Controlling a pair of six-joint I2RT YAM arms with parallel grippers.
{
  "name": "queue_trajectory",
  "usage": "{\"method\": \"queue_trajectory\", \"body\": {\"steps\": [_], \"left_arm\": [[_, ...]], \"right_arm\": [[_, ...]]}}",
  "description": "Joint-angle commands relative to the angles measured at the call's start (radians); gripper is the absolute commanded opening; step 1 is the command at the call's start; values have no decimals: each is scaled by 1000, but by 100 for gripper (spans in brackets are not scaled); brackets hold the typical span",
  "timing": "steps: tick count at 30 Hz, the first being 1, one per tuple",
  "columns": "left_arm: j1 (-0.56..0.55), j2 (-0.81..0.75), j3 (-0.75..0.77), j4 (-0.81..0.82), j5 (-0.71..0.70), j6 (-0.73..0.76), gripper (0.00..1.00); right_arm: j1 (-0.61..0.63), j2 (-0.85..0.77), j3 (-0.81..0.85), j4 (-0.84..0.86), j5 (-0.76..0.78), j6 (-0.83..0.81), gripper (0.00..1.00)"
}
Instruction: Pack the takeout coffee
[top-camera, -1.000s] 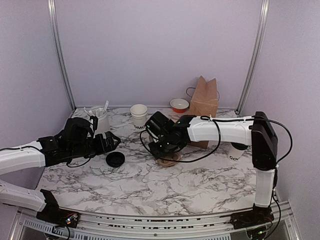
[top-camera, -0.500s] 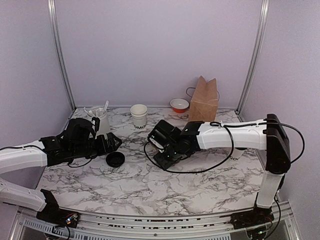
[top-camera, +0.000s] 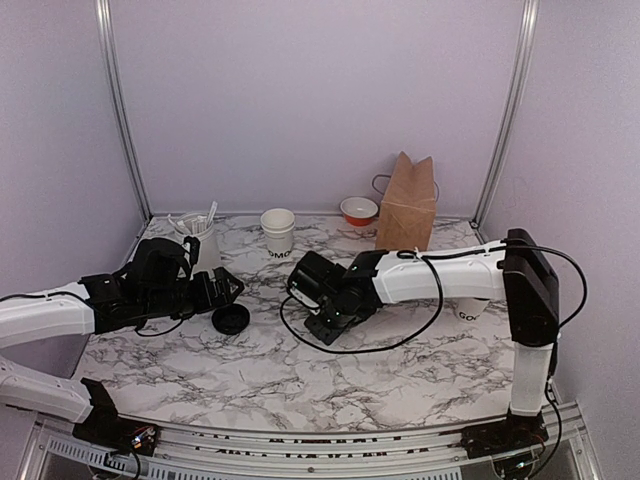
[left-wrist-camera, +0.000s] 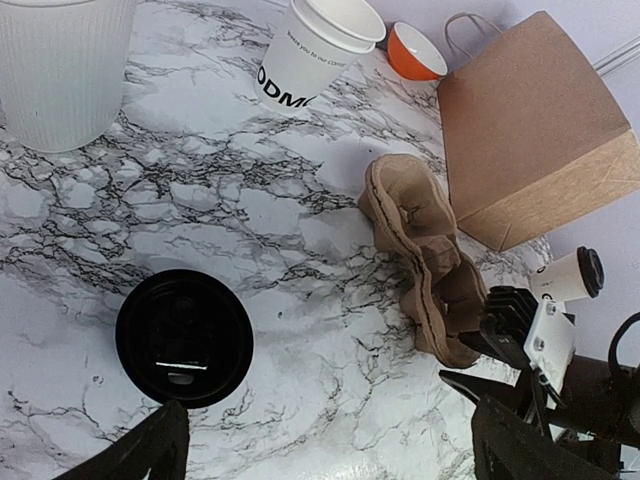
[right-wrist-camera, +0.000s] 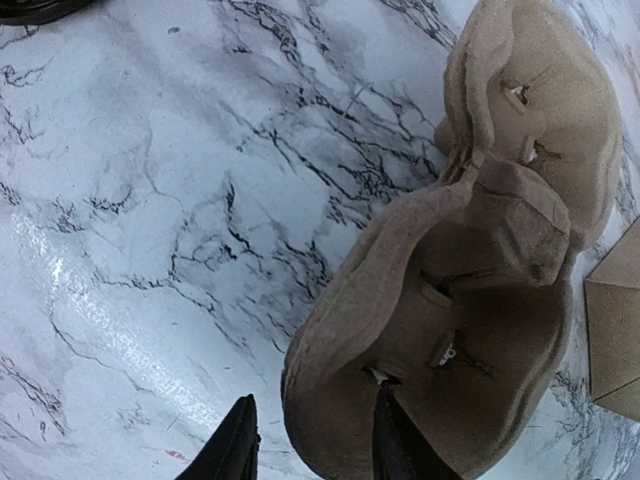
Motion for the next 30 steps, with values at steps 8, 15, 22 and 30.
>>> {"method": "queue_trajectory", "body": {"steps": [8,15,22,30], "left_arm": [[6,-27,-12,2,-4,2,99],[6,-35,-13,-3,-8,2,99],[6,-28,-5,-4,-7,2,99],[6,-26,-1,-5,-6,5,99]], "right_arm": [[4,28,71,-22,39,-9,25],[3,40,98,-40,42,-15,28],[2,52,97,-40,48,-25,31],[-8,61,104,-36,42,-27,23]]}}
